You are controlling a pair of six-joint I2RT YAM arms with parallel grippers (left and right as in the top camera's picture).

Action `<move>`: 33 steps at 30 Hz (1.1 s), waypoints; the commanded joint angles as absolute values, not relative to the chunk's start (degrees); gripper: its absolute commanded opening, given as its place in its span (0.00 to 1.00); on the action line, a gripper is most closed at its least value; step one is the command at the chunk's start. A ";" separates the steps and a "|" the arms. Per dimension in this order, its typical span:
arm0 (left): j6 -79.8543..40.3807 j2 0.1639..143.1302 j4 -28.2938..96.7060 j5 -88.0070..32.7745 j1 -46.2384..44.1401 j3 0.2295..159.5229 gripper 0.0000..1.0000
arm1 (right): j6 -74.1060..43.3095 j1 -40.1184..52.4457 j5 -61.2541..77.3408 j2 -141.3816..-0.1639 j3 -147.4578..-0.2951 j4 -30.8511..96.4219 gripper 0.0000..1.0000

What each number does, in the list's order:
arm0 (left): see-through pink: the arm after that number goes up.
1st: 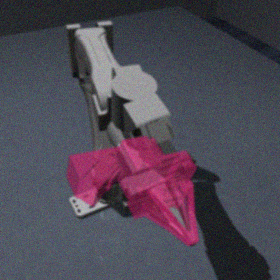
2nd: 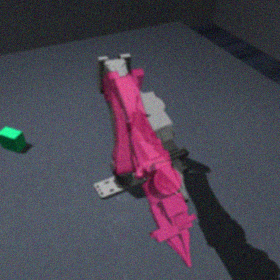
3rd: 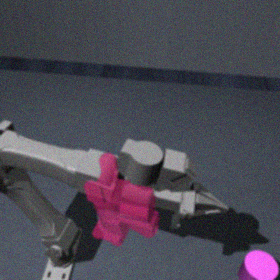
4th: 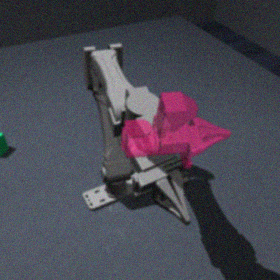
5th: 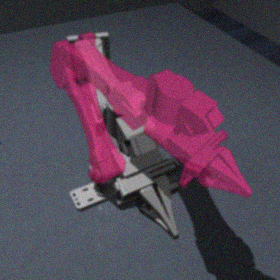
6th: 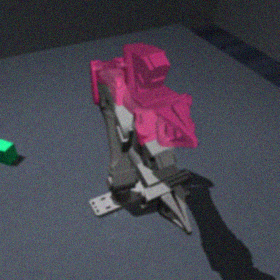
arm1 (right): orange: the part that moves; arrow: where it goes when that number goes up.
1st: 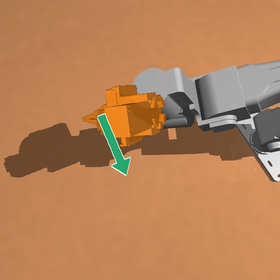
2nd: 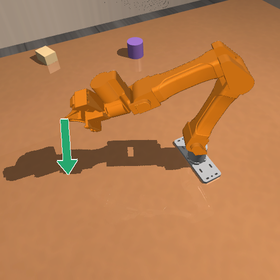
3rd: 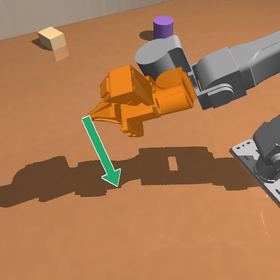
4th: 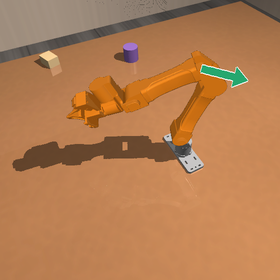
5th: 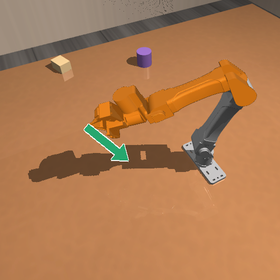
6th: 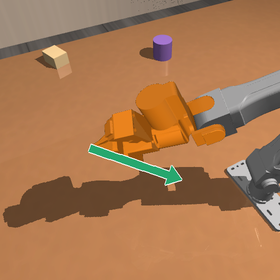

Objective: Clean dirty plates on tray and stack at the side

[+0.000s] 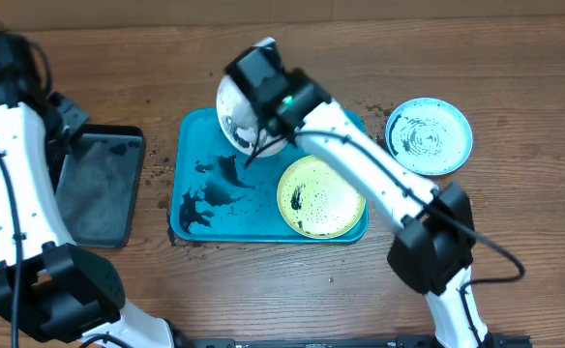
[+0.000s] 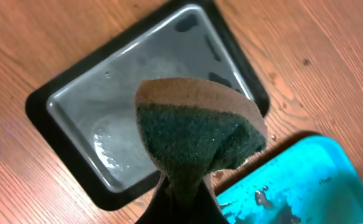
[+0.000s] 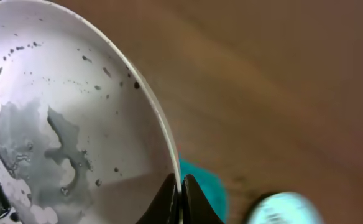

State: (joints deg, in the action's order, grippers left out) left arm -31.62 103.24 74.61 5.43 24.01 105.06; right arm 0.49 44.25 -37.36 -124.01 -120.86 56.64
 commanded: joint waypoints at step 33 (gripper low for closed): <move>-32.18 103.83 74.32 1.43 31.03 104.25 0.04 | 0.54 50.48 -33.67 -119.92 -122.78 60.71 0.04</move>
